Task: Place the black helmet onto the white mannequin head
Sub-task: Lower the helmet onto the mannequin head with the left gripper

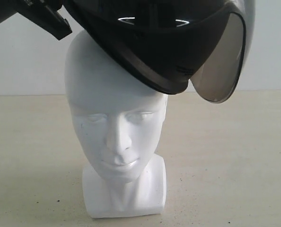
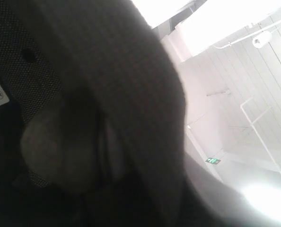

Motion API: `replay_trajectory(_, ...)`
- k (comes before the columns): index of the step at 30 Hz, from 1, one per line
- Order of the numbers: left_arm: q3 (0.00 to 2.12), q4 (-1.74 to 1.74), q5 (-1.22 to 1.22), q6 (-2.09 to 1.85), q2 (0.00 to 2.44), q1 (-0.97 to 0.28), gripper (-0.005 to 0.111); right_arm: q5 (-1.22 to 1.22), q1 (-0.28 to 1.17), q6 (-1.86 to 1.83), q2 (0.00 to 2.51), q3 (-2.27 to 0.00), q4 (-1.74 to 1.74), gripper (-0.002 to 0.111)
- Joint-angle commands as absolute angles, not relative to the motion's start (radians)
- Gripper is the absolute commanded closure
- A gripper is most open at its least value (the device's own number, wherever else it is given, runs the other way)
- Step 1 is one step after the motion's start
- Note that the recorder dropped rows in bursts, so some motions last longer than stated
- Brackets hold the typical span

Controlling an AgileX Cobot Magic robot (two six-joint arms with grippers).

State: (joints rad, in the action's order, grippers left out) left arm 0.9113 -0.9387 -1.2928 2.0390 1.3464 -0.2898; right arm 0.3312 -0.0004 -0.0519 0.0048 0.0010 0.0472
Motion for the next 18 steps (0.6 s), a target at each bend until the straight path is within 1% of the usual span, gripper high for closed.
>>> replay_trajectory(1, 0.909, -0.905, -1.221, 1.971, 1.345, -0.263, 0.102, 0.322, -0.008, -0.058, 0.000, 0.000, 0.046, 0.108)
replay_trajectory(9, 0.909, -0.947, -1.221, 1.971, 1.350, -0.259, 0.102, 0.322, -0.008, -0.058, 0.000, 0.000, 0.046, 0.108)
replay_trajectory(18, 0.909, -1.005, -1.221, 2.004, 1.353, -0.193, 0.102, 0.322, -0.008, -0.058, 0.000, 0.000, 0.046, 0.108)
